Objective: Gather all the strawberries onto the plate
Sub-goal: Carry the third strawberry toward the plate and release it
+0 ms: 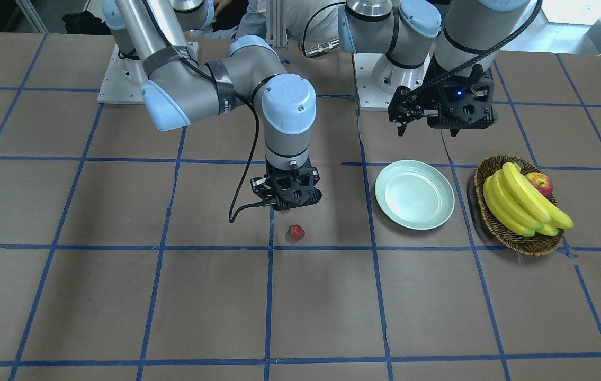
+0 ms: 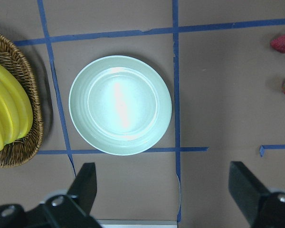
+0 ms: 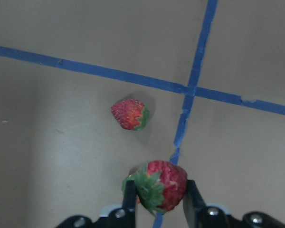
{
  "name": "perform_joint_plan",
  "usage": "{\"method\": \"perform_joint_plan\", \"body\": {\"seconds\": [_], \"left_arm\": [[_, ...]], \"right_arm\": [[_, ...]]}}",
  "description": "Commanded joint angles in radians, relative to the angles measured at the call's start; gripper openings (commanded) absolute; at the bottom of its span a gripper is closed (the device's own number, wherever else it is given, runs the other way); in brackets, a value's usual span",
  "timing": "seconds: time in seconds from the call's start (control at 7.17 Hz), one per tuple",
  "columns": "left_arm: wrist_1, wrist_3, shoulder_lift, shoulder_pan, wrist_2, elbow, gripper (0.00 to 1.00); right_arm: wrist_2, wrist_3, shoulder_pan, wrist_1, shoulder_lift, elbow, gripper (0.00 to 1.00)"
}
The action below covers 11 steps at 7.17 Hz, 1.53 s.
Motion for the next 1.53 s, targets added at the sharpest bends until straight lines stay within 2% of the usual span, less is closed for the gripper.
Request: {"method": "perform_joint_plan", "body": {"seconds": [0.0,0.42,0.56,0.7,0.84,1.12,1.4], "left_arm": [[-0.002,0.001,0.003,0.006,-0.001,0.001,1.0],[-0.006,0.001,0.001,0.001,-0.001,-0.002,1.0],[-0.008,0.001,0.001,0.0,-0.001,-0.004,1.0],[-0.008,0.001,0.003,0.001,-0.001,-0.002,1.0],[-0.008,0.001,0.001,0.001,-0.001,-0.004,1.0],[-0.008,-0.001,0.001,0.0,-0.001,-0.004,1.0],[-0.008,-0.013,0.0,-0.003,-0.004,-0.004,1.0]], "right_arm": [[0.002,0.04,0.063,-0.001,0.054,-0.059,0.0],[0.051,0.039,0.089,-0.047,0.143,-0.063,0.0],[0.056,0.039,0.089,-0.066,0.153,-0.063,0.07],[0.056,0.036,0.089,-0.066,0.154,-0.063,0.78],[0.056,0.033,0.089,-0.063,0.15,-0.06,1.0],[0.05,0.028,0.08,-0.046,0.107,-0.062,1.0],[0.041,-0.004,-0.013,0.107,-0.015,-0.06,1.0]]}}
